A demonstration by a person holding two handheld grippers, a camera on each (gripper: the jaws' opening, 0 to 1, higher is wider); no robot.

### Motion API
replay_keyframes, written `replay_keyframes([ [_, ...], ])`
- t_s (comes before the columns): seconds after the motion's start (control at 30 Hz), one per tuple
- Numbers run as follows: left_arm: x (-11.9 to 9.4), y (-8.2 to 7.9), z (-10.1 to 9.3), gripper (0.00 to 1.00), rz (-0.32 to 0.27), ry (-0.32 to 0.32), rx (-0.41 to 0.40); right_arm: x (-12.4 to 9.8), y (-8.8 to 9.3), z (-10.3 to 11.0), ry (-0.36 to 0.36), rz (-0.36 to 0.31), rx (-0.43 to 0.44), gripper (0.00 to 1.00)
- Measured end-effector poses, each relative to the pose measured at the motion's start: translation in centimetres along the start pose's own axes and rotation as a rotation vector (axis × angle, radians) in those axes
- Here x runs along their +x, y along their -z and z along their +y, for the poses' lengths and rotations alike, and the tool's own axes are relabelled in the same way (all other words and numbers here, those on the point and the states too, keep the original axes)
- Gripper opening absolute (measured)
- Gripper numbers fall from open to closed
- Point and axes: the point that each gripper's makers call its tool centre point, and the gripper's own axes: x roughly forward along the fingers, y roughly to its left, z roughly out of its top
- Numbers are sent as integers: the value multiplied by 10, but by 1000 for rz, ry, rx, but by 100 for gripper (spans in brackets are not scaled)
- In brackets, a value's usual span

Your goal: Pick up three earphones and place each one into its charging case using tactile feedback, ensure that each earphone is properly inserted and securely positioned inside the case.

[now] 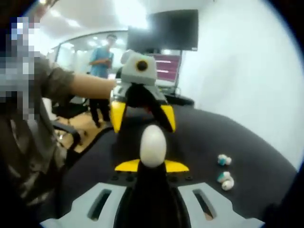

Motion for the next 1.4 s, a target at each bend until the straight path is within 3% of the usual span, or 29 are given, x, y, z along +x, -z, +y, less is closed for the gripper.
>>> replay_keyframes([
  [0.03,2,4,-1,28,21,8,-1,0,0,0,1,1,2,19],
  [0.07,2,0,7,24,2,-28,42,-1,0,1,-4,2,8,19],
  [0.1,1,-1,6,19,3,-32,31,-1,1,1,-5,4,13,19],
  [0.2,-1,-1,3,18,17,16,-47,0,0,6,-36,6,79,21],
  [0.3,3,-1,-4,18,10,21,-27,1,-4,8,-41,-16,91,28],
  [0.37,6,-2,-6,18,10,28,-14,0,-5,11,-56,-13,91,23],
  [0.6,12,-3,-10,19,34,35,-6,-1,-5,15,-45,-7,-5,22],
  [0.7,11,-1,-10,18,49,44,-41,0,-5,15,-49,-10,-17,22],
  [0.83,8,2,-14,17,84,88,-177,2,-6,20,-52,-18,-70,22],
  [0.87,9,-4,-16,17,47,107,-275,2,-6,20,-48,-21,-87,22],
  [0.9,8,-6,-16,17,50,134,-382,2,-6,20,-50,-23,-119,22],
  [0.93,7,-8,-14,17,31,149,-436,2,-6,20,-44,-23,-126,22],
  [1.13,11,-4,-17,18,12,168,-426,4,-5,18,-49,-26,-118,22],
  [1.23,8,-19,-2,19,-92,107,-351,4,-5,18,-58,-30,-108,22],
  [1.27,5,-23,1,18,-122,93,-283,4,-5,18,-59,-30,-110,22],
  [1.4,-1,-22,15,21,-96,25,-266,4,-4,17,-61,-30,-90,22],
])
